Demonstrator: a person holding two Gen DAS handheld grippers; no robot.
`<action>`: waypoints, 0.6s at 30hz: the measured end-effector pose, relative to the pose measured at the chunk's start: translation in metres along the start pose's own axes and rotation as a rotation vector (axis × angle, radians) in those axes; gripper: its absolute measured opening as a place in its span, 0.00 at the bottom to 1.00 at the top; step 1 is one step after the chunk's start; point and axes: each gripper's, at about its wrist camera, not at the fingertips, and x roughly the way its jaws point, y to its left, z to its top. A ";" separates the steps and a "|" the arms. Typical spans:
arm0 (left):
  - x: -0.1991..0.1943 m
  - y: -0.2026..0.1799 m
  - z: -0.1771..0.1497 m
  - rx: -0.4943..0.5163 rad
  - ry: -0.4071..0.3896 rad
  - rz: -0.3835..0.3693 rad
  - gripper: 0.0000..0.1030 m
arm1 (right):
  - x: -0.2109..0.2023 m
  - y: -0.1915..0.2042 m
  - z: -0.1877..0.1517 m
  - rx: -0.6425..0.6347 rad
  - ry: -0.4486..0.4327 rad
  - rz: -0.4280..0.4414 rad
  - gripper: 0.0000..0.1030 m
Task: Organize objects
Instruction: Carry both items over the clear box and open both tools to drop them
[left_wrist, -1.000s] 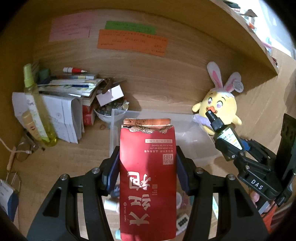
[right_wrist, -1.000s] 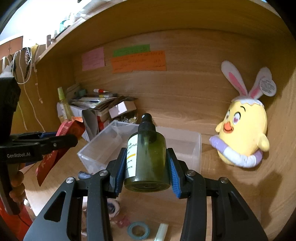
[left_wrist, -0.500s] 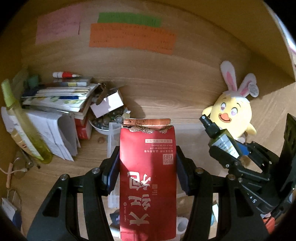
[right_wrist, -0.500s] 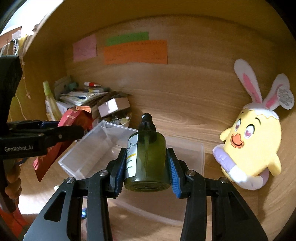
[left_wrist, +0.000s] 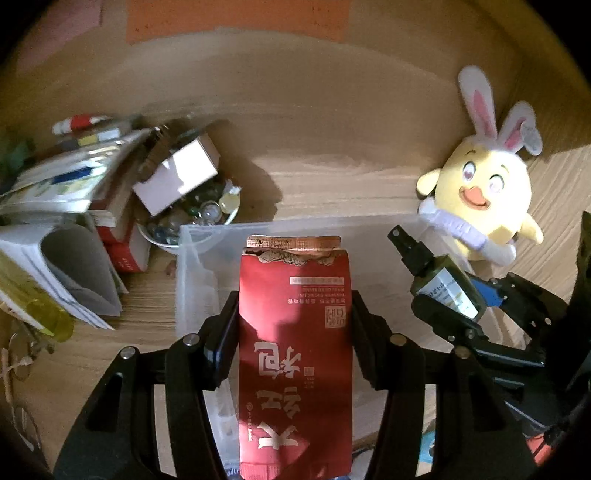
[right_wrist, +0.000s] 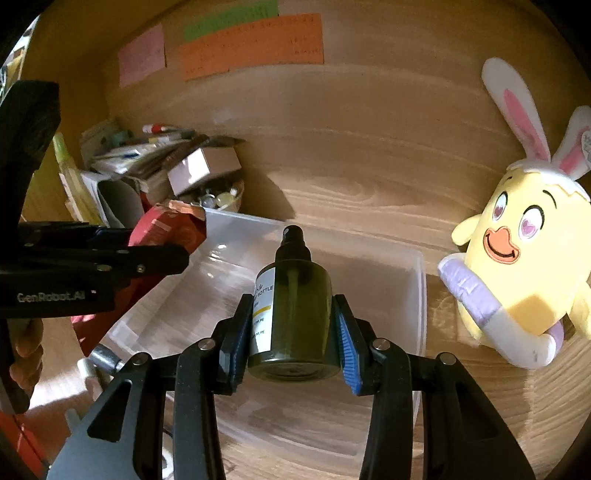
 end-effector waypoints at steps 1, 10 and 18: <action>0.003 0.000 0.001 0.001 0.007 -0.003 0.53 | 0.002 0.000 0.000 -0.003 0.006 -0.006 0.37; 0.032 -0.009 0.006 0.021 0.090 0.005 0.53 | 0.022 -0.009 -0.005 -0.011 0.075 -0.045 0.37; 0.018 -0.011 0.008 0.017 0.050 -0.008 0.53 | 0.031 -0.008 -0.007 -0.039 0.100 -0.096 0.37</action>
